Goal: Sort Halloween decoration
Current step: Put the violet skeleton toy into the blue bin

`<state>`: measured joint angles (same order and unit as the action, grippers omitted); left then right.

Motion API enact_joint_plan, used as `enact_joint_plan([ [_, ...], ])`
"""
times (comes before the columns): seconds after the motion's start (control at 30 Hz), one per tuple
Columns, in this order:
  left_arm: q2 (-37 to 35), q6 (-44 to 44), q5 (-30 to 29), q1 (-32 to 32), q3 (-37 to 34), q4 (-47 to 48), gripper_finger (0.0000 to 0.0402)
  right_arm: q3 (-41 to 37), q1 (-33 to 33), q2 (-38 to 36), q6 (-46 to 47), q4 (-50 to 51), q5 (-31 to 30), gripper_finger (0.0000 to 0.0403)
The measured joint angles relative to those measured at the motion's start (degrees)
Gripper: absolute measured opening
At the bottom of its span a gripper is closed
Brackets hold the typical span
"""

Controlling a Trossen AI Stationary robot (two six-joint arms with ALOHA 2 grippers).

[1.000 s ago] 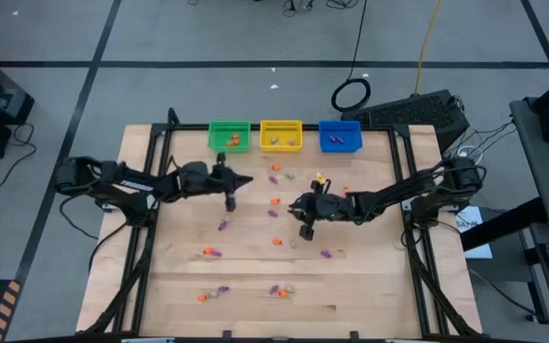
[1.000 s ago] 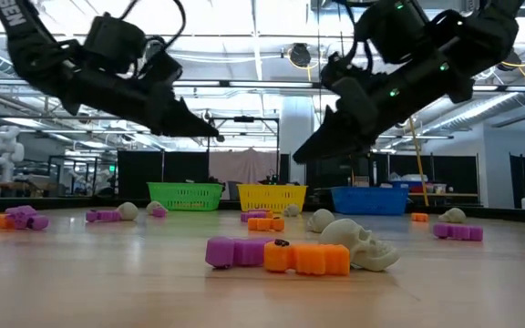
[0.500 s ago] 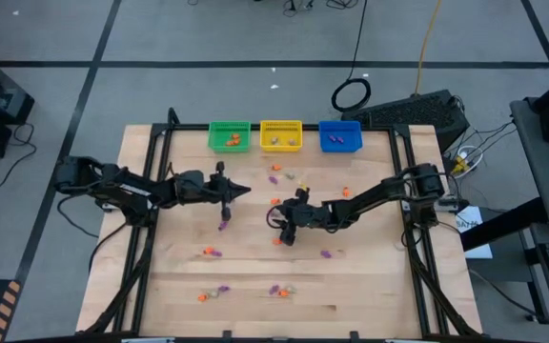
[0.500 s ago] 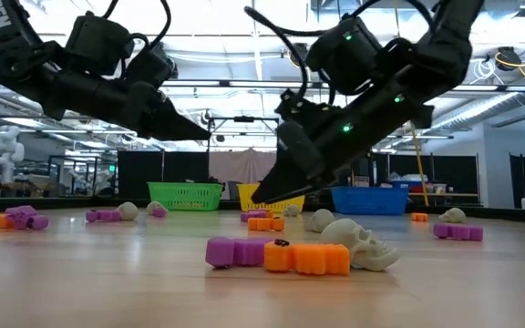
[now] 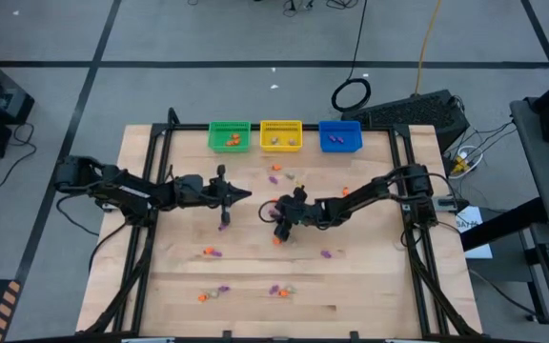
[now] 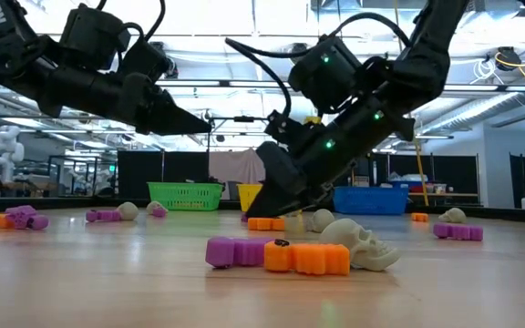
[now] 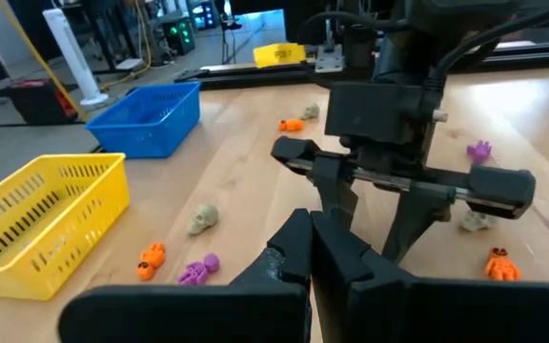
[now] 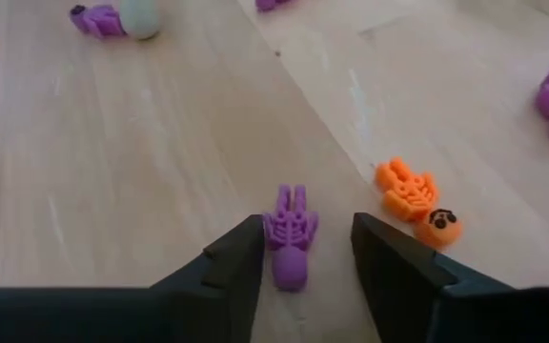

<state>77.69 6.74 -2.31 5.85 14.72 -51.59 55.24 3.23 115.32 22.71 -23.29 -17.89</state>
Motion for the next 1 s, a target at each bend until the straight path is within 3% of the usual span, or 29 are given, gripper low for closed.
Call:
enact_joint_plan([
  [0.47, 0.0, -0.34, -1.22, 0.0, 0.03, 0.02, 0.0002, 0.0, -0.78, -1.27, -1.79, 2.43, 4.75, 0.0023],
  [0.63, 0.0, -0.4, -1.22, 0.0, 0.06, 0.11, 0.0002, -0.15, -1.27, -6.06, -3.11, 7.98, 7.59, 0.0019],
  [1.0, 0.0, -0.46, -1.22, -0.33, 0.07, 0.24, 0.0002, -0.13, -6.46, -25.49, -6.15, 25.51, 3.25, 0.0022],
])
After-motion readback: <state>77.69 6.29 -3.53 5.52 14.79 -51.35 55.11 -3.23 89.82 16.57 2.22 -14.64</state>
